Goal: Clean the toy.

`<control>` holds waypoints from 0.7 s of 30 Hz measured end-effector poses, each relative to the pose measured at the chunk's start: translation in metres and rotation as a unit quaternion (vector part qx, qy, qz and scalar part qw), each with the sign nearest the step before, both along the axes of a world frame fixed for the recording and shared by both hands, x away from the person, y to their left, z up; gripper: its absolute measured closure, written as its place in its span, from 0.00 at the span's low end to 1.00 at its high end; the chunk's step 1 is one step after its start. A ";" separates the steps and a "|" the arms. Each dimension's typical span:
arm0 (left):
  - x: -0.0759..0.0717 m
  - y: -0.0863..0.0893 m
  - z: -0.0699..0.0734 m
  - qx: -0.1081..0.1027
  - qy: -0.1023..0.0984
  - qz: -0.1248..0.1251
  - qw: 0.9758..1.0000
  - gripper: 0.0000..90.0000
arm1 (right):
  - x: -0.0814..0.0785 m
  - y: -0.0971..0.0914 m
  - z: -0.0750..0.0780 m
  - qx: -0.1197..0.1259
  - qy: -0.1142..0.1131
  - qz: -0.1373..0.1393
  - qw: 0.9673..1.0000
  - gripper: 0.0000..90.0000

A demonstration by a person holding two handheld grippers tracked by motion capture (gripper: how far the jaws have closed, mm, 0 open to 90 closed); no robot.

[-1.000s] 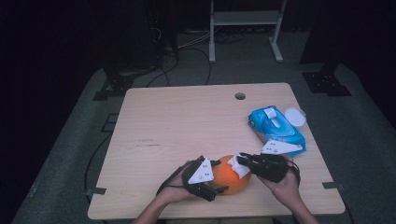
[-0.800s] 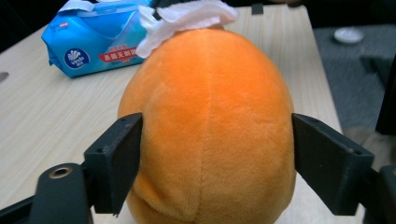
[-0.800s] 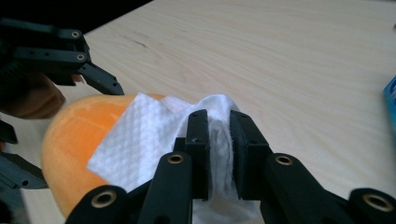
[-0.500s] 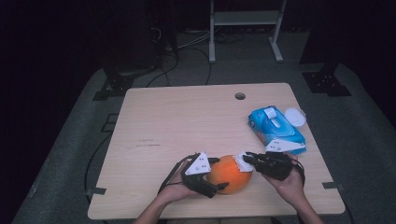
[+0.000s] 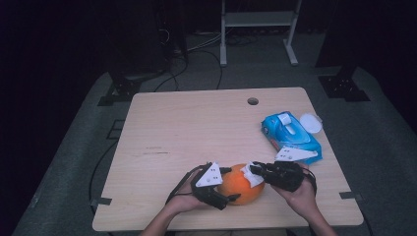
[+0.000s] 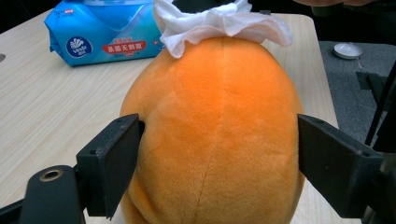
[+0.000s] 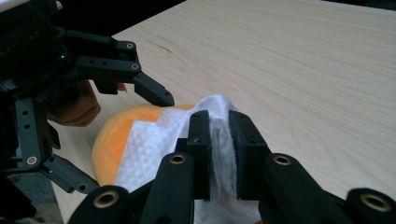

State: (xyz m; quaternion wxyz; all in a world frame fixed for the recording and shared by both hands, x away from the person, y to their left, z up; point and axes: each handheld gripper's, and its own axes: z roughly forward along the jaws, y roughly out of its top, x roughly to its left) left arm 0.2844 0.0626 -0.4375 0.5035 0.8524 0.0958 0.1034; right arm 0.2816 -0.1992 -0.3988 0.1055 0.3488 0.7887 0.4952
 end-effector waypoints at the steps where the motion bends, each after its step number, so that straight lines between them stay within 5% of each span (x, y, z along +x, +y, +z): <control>1: 0.000 0.000 0.000 0.000 0.000 0.000 1.000 0.19 | 0.000 0.000 0.000 -0.002 -0.002 0.001 1.000 0.87; 10: 0.003 0.006 -0.002 -0.007 0.007 -0.003 1.000 0.19 | 0.008 -0.027 -0.009 -0.026 0.013 -0.033 0.999 0.88; 21: 0.008 0.010 -0.003 -0.010 0.019 0.002 1.000 0.19 | -0.004 -0.007 0.002 -0.030 -0.012 -0.003 0.999 0.88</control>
